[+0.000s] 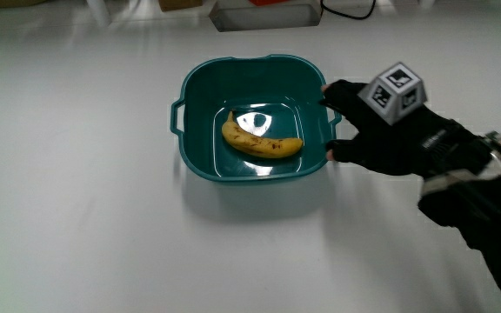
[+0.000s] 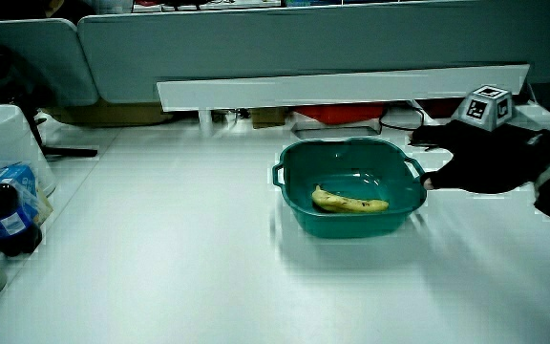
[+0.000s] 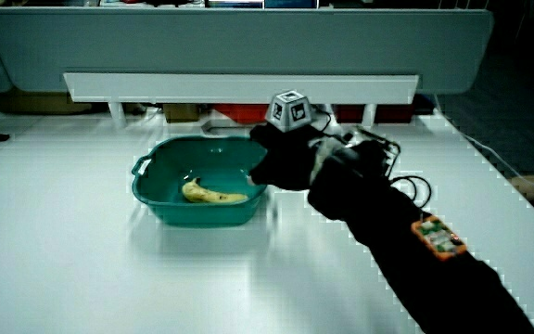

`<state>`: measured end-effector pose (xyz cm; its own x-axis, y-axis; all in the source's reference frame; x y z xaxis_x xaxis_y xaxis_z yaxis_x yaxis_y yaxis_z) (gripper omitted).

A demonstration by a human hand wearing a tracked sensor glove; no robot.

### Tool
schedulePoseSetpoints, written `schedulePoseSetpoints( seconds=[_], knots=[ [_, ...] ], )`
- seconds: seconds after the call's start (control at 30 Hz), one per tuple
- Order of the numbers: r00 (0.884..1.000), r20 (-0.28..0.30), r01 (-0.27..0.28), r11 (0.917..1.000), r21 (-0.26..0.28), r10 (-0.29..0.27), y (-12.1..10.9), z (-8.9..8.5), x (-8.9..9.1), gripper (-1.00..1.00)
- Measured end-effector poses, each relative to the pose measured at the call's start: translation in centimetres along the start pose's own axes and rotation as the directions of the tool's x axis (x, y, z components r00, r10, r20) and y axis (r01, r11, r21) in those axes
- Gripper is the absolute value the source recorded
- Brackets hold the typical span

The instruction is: Pick banana from desk

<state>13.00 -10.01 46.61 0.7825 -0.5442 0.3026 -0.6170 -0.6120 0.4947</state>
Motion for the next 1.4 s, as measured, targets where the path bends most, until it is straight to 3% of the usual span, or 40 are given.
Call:
schedulePoseSetpoints(
  seconds=[0.07, 0.1, 0.13, 0.17, 0.23, 0.3, 0.5, 0.7, 1.07, 1.3, 1.33, 1.4],
  knots=[
    [1.0, 0.021, -0.013, 0.9999, -0.01, 0.013, 1.1, 0.1, -0.8, 0.0],
    [0.987, 0.125, 0.097, 0.9946, 0.035, -0.101, 0.4, 1.4, -2.1, 0.0],
    [0.984, 0.135, 0.113, 0.9925, 0.047, -0.118, 0.7, 1.5, -2.5, 0.0],
    [0.991, 0.104, 0.079, 0.9969, -0.002, -0.079, 1.5, 0.8, -2.5, 0.0],
    [0.991, 0.119, 0.074, 0.9967, -0.035, -0.069, 2.7, 0.2, -2.8, 0.0],
    [0.984, 0.136, 0.109, 0.9937, 0.027, -0.112, 3.1, 0.9, -3.9, 0.0],
    [0.996, 0.077, 0.058, 0.9973, -0.044, -0.055, 5.3, 0.5, -5.3, 0.0],
    [0.997, 0.057, 0.057, 0.9955, -0.076, -0.053, 7.1, -1.3, -6.5, 0.0],
    [0.995, 0.06, 0.087, 0.9827, -0.164, -0.078, 9.3, -3.9, -7.6, 0.0],
    [0.987, 0.098, 0.145, 0.9645, -0.221, -0.126, 10.1, -5.9, -7.1, 0.0],
    [0.988, 0.093, 0.138, 0.9649, -0.224, -0.12, 10.1, -5.9, -7.0, 0.0],
    [0.987, 0.092, 0.153, 0.9557, -0.252, -0.133, 10.4, -6.3, -6.6, 0.0]
  ],
)
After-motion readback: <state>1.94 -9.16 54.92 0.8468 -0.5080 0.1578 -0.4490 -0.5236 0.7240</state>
